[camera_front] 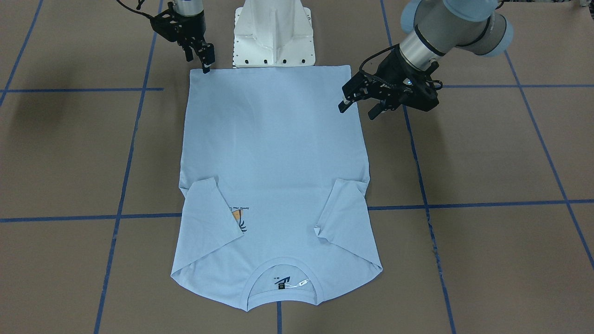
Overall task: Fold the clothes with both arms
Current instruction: 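Move the left gripper to the other near hem corner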
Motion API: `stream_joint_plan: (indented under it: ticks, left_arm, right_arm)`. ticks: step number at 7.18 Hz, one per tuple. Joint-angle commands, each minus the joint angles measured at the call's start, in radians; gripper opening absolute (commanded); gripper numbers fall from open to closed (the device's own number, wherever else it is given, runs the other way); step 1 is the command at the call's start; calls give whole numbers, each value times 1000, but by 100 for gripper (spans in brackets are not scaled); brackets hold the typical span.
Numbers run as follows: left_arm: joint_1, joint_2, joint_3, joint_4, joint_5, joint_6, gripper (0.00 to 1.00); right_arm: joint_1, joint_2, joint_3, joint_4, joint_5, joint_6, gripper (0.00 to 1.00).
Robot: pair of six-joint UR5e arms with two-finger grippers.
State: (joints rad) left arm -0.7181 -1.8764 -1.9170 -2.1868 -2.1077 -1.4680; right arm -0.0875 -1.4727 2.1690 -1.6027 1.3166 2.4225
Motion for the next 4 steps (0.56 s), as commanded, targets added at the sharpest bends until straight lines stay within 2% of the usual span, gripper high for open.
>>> stream_joint_plan:
  ticks: [1,4]
  left_arm:
    - [0,0,-1,-1,0,0,99]
    - [-1,2,-1,-1,0,0,99]
  right_arm:
    - [3,-4,-11,0,3,-13,74]
    - [0,-5,-12,0,10,-13,74]
